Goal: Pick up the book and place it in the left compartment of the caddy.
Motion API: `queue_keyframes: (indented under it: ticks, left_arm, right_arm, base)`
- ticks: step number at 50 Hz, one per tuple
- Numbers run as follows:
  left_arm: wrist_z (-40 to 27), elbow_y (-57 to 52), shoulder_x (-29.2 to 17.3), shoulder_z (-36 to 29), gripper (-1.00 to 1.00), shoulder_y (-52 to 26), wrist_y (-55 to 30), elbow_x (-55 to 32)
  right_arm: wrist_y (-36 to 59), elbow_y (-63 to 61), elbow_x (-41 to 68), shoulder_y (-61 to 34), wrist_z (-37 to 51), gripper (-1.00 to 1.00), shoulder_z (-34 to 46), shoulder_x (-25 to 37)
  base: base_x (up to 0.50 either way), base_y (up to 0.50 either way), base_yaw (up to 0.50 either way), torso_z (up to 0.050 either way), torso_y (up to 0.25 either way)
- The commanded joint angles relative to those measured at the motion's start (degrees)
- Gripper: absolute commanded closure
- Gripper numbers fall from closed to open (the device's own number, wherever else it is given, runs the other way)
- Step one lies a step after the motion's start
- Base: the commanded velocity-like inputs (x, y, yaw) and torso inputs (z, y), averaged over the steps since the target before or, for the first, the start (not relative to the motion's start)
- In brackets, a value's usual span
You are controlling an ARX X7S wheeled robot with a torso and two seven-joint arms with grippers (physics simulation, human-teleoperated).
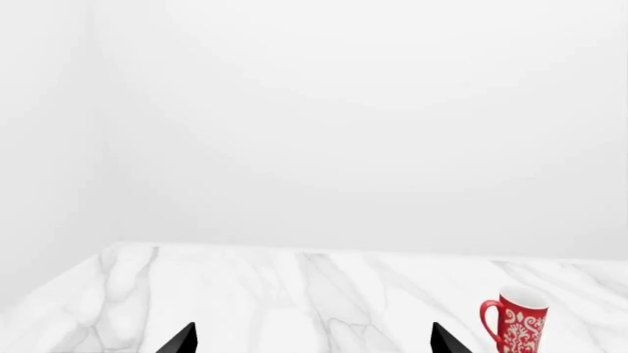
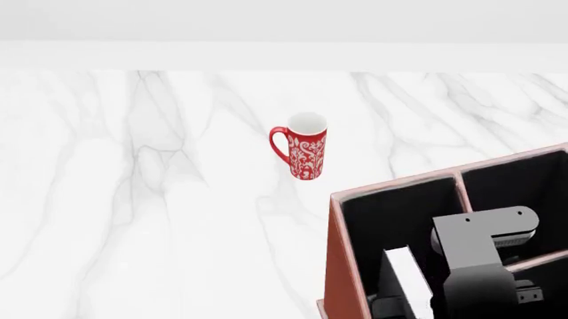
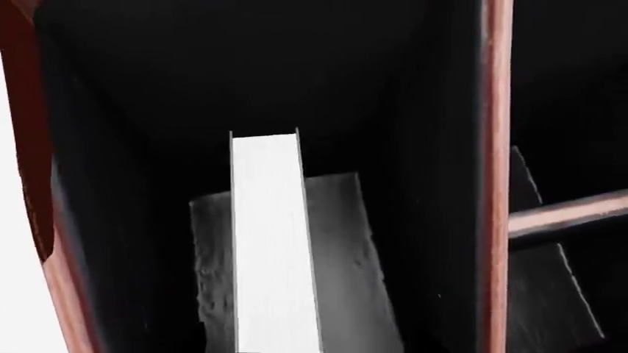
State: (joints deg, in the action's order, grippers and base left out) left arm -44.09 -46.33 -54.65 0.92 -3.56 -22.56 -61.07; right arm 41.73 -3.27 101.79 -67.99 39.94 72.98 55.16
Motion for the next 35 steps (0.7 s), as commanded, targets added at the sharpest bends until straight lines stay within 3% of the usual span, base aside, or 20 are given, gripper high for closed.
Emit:
queue_keyframes:
  ticks: [1,35]
  left_arm:
    - [0.01,0.0,0.0,0.02,-1.0,0.05,0.01,-0.07]
    - [-0.1,-0.2,-0.14,0.29,-1.0,0.28,0.09,-0.21]
  right_arm:
    - [0.22,0.71,-0.54,-0.45,-0.24,-1.0,-1.11,-0.19]
    - [-0.25,-9.45,3.69,-4.78,5.02,-1.0,-5.45,4.28]
  base:
    - [0.0,0.0,0.0,0.0,0.0]
    - [0.0,0.0,0.0,0.0,0.0]
